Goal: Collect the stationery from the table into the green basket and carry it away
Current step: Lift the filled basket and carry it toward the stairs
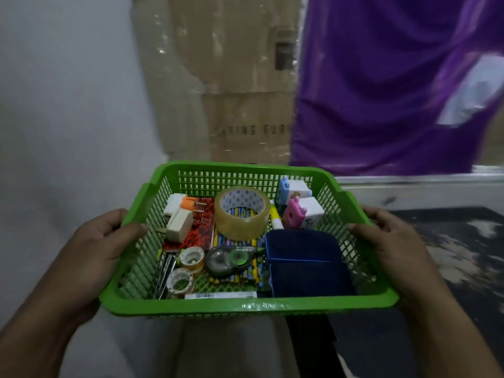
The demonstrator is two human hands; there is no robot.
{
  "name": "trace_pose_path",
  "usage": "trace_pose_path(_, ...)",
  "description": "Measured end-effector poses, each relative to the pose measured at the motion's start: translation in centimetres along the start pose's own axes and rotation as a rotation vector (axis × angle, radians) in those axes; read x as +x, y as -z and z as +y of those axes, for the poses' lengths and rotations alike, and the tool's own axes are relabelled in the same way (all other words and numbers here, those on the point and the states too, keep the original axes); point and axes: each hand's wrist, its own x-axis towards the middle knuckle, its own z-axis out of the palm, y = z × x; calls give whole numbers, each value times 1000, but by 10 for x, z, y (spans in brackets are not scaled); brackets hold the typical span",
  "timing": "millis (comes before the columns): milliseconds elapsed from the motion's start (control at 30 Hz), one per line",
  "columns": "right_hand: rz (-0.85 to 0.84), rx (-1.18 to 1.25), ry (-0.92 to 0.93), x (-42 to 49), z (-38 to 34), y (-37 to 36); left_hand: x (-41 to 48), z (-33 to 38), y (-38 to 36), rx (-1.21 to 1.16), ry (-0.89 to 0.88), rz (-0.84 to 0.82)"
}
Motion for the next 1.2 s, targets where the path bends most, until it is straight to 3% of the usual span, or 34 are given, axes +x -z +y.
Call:
trace_pose_path(233, -432, 87, 38, 2, -27, -92, -107, 3, 92, 125, 42, 368)
trace_pose_path(467, -827, 136, 109, -54, -36, -165, -251, 1, 125, 110, 175, 753)
trace_pose_path(567, -1020, 168, 114, -110, -45, -205, -336, 3, 140, 112, 188, 969)
trace_pose_path(733, -1310, 246, -36, -202, -61, -251, -438, 14, 148, 115, 198, 1239)
trace_pose_path(967, -1700, 287, -42, -339, -92, -304, -575, 28, 153, 175, 248, 1589)
trace_pose_path(1200, -1982, 301, 30, -480, -129, -325, -716, 16, 173, 235, 317, 1809)
